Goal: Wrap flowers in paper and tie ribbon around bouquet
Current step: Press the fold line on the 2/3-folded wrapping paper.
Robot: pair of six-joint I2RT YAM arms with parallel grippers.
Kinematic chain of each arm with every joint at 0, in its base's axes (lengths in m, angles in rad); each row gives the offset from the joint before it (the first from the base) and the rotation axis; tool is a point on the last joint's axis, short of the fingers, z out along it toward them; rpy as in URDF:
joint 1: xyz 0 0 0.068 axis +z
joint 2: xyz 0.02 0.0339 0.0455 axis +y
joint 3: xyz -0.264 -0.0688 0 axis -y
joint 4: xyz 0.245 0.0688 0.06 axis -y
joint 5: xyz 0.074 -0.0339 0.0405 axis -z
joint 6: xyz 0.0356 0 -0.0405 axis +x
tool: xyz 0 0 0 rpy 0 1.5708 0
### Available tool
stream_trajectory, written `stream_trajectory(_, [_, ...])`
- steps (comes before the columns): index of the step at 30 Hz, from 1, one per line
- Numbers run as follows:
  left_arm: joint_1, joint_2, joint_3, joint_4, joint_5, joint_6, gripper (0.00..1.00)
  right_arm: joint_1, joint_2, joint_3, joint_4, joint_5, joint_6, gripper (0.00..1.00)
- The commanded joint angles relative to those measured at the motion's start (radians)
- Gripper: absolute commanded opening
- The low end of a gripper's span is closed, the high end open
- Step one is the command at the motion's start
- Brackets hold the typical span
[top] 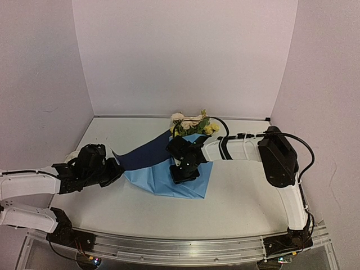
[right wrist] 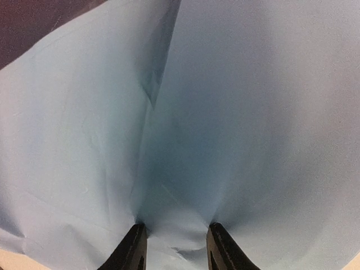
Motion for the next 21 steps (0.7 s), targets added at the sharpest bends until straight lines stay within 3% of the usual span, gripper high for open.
stream_trajectory(1, [-0.003, 0.012, -0.064, 0.029, 0.011, -0.02, 0.0, 0.014, -0.082, 0.018, -0.039, -0.028, 0.028, 0.39])
stream_trajectory(9, [0.0, 0.007, -0.141, 0.077, -0.001, -0.115, 0.12, 0.087, -0.078, 0.019, -0.038, -0.068, 0.07, 0.4])
stream_trajectory(17, [0.0, 0.002, -0.228, 0.173, 0.051, -0.232, 0.52, 0.109, -0.043, 0.014, -0.036, -0.068, 0.094, 0.37])
stream_trajectory(21, [0.0, 0.013, -0.264, 0.246, 0.075, -0.265, 0.59, 0.111, -0.047, 0.016, -0.036, -0.059, 0.09, 0.37])
